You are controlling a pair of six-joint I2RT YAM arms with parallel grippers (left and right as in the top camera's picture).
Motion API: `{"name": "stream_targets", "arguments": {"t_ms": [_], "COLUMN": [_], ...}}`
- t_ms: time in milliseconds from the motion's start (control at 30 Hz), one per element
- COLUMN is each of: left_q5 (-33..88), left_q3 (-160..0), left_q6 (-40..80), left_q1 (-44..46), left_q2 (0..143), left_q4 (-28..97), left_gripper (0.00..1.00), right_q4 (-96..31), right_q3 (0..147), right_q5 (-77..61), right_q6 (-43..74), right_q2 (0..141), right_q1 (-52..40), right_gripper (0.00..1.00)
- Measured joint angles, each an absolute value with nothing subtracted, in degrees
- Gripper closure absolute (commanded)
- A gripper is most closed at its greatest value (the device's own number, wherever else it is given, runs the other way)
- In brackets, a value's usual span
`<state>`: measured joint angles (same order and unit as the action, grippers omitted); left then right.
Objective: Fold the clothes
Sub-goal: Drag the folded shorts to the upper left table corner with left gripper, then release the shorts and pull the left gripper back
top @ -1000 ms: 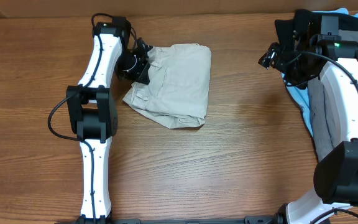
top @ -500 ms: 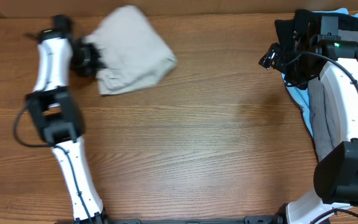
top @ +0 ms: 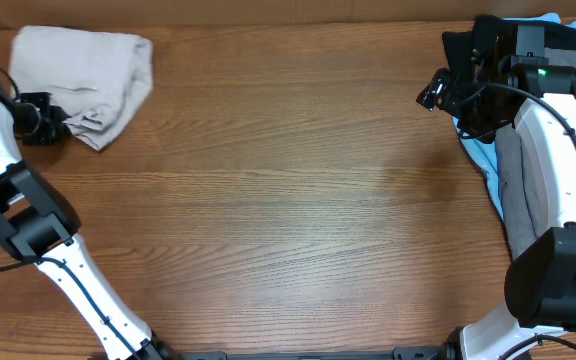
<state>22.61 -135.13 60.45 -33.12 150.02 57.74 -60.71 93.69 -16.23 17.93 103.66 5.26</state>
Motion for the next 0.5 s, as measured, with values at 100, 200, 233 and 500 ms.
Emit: {"name": "stream_targets", "arguments": {"t_ms": [100, 200, 233, 500], "left_q5": [21.58, 20.36, 19.90, 17.52], "left_q3": [-134.98, -134.87, -134.87, -134.85], "left_q6": [64.86, 67.31, 67.66, 59.22], "left_q1": [-33.19, -32.64, -32.42, -31.27], "left_q2": [150.02, 150.02, 150.02, 150.02], "left_q4": [54.72, 52.51, 52.34, 52.84], "left_gripper": [0.96, 0.96, 0.96, 0.96], "right_q4": [-60.69, -60.75, -60.77, -60.77], "right_q3": [93.69, 93.71, 93.69, 93.69], "right_q5": [-16.25, -16.25, -16.25, -16.23], "right_q6": [17.93, 17.93, 17.93, 17.93], "right_q2": [103.66, 103.66, 103.66, 103.66], "right_q1": [5.26, 5.26, 5.26, 5.26], "right_gripper": [0.00, 0.00, 0.00, 0.00]}}
